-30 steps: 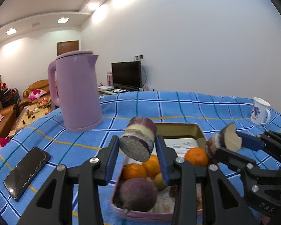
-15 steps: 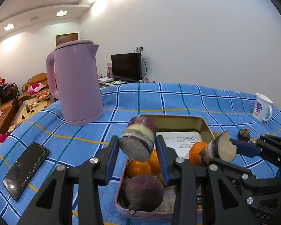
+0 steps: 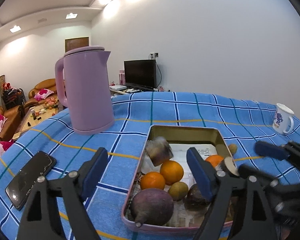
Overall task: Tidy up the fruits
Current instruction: 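Lower the root pieces into the tin box and open both tools, then grasp a dark brown round fruit with the left tool while the right tool grasps a yellow-brown round fruit, then lift and carry the brown and yellow-brown fruits toward the tin box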
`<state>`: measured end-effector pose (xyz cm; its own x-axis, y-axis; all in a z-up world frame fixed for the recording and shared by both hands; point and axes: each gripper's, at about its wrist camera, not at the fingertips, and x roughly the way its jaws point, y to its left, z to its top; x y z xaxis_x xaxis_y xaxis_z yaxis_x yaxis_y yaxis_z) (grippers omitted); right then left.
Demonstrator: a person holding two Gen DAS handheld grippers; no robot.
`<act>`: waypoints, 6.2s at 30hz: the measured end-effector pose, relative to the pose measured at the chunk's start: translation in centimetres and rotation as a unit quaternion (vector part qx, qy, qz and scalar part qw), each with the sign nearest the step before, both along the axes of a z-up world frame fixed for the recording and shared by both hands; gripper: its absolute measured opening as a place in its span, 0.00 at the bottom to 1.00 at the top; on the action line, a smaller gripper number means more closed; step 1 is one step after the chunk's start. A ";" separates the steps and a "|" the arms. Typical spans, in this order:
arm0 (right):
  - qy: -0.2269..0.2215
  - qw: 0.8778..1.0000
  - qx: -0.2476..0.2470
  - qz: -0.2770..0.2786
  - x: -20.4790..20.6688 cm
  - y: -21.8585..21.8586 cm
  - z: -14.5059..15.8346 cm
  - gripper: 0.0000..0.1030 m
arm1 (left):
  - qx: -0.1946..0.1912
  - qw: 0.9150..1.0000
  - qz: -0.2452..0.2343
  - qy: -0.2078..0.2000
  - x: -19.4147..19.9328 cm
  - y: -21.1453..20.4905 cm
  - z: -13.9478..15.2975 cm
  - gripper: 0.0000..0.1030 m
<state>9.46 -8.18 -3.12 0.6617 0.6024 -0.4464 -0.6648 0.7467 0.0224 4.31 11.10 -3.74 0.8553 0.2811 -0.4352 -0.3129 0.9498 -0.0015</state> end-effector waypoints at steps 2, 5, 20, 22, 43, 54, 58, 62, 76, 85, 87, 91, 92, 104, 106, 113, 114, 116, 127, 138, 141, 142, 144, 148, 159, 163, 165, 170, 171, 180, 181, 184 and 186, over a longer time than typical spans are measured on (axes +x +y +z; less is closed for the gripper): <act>0.001 1.000 -0.002 -0.025 0.5 -1.9 0.0 0.57 | -0.003 1.000 0.001 -0.004 0.0 -0.3 0.0 0.92; 0.014 0.998 -0.006 -0.060 1.6 -4.0 -0.1 0.57 | -0.008 1.000 -0.003 -0.010 0.2 -0.9 0.1 0.92; 0.129 0.985 -0.070 -0.095 10.2 -1.2 -2.5 0.47 | -0.009 1.000 -0.014 -0.012 1.1 -1.2 0.2 0.95; 0.139 0.983 -0.079 -0.095 10.9 -0.6 -3.1 0.43 | -0.010 1.000 -0.013 -0.010 1.2 -1.0 0.2 0.95; 0.084 0.980 -0.052 -0.173 7.2 -10.6 -1.1 0.28 | 0.013 0.996 -0.092 -0.004 4.9 -10.0 3.4 0.97; 0.119 0.961 -0.025 -0.247 9.0 -18.3 -2.6 0.28 | -0.006 0.978 -0.187 0.098 12.1 -18.9 -0.3 0.96; 0.129 0.959 -0.006 -0.252 9.2 -19.4 -2.8 0.28 | -0.019 0.970 -0.203 0.133 13.9 -20.2 -1.9 0.92; 0.132 0.959 -0.003 -0.249 9.2 -19.3 -2.8 0.28 | -0.029 0.962 -0.214 0.166 15.4 -21.0 -3.2 0.82; 0.144 0.960 -0.013 -0.238 10.0 -19.0 -3.3 0.28 | -0.087 0.941 -0.257 0.203 17.1 -21.4 -4.3 0.45; 0.125 0.965 -0.005 -0.231 9.3 -18.9 -2.9 0.28 | -0.083 0.950 -0.252 0.163 16.0 -20.9 -3.2 0.45; 0.120 0.967 0.001 -0.224 9.0 -18.9 -2.8 0.28 | -0.076 0.953 -0.249 0.154 15.7 -20.9 -2.9 0.45; 0.105 0.969 0.006 -0.222 8.4 -19.0 -2.3 0.28 | -0.075 0.956 -0.248 0.134 15.2 -20.7 -2.4 0.45; 0.102 0.970 0.006 -0.222 8.3 -19.0 -2.2 0.28 | -0.077 0.956 -0.249 0.131 15.2 -20.6 -2.3 0.45; 0.079 0.973 0.020 -0.218 7.5 -19.2 -1.7 0.28 | -0.068 0.963 -0.242 0.098 14.0 -20.4 -1.6 0.45; 0.073 0.973 0.021 -0.218 7.2 -19.1 -1.6 0.28 | -0.058 0.965 -0.242 0.086 13.6 -20.6 -1.3 0.45; 0.061 0.973 0.030 -0.219 6.9 -19.3 -1.3 0.28 | -0.033 0.969 -0.238 0.064 12.8 -21.1 -0.8 0.45; 0.061 0.973 0.031 -0.219 6.8 -19.4 -1.3 0.28 | -0.029 0.969 -0.238 0.060 12.7 -21.1 -0.7 0.45; 0.060 0.973 0.033 -0.220 6.8 -19.4 -1.3 0.28 | -0.025 0.970 -0.237 0.056 12.5 -21.2 -0.6 0.45; 0.040 0.974 0.035 -0.221 6.1 -19.3 -1.0 0.28 | -0.011 0.972 -0.232 0.026 11.4 -21.2 -0.1 0.45; 0.021 0.974 0.038 -0.222 5.5 -19.3 -0.7 0.28 | -0.007 0.974 -0.225 0.006 10.6 -21.0 0.3 0.45; 0.014 0.974 0.041 -0.222 5.3 -19.4 -0.6 0.28 | -0.006 0.975 -0.222 0.001 10.5 -21.0 0.4 0.45; 0.011 0.974 0.042 -0.223 5.2 -19.4 -0.6 0.28 | -0.005 0.975 -0.221 -0.002 10.4 -21.0 0.4 0.45; 0.004 0.974 0.044 -0.222 5.0 -19.5 -0.5 0.28 | -0.002 0.976 -0.220 -0.006 10.2 -21.1 0.5 0.45; -0.006 0.974 0.044 -0.222 4.7 -19.3 -0.4 0.28 | 0.006 0.977 -0.214 -0.020 9.6 -21.1 0.7 0.45; -0.031 0.973 0.043 -0.225 3.9 -19.2 -0.1 0.28 | 0.016 0.978 -0.205 -0.038 8.6 -21.0 0.9 0.45; -0.039 0.973 0.040 -0.225 3.6 -19.0 0.0 0.28 | 0.018 0.978 -0.203 -0.043 8.2 -20.9 1.0 0.45; -0.044 0.973 0.040 -0.225 3.5 -19.0 0.0 0.28 | 0.018 0.978 -0.201 -0.045 8.1 -20.8 1.0 0.45; -0.051 0.972 0.042 -0.226 3.3 -19.1 0.1 0.28 | 0.018 0.979 -0.198 -0.046 8.0 -20.7 1.0 0.45; -0.052 0.972 0.042 -0.226 3.2 -19.1 0.1 0.28 | 0.018 0.979 -0.197 -0.046 7.9 -20.7 1.0 0.45; -0.056 0.972 0.031 -0.226 3.2 -18.7 0.1 0.28 | 0.017 0.980 -0.195 -0.041 7.8 -20.6 1.0 0.45; -0.057 0.972 0.030 -0.226 3.2 -18.7 0.1 0.28 | 0.017 0.980 -0.195 -0.040 7.8 -20.6 1.0 0.45; -0.058 0.972 0.027 -0.225 3.1 -18.5 0.2 0.28 | 0.015 0.980 -0.195 -0.038 7.8 -20.5 1.0 0.45; -0.060 0.972 0.026 -0.224 3.0 -18.4 0.2 0.28 | 0.014 0.980 -0.194 -0.037 7.7 -20.3 0.9 0.45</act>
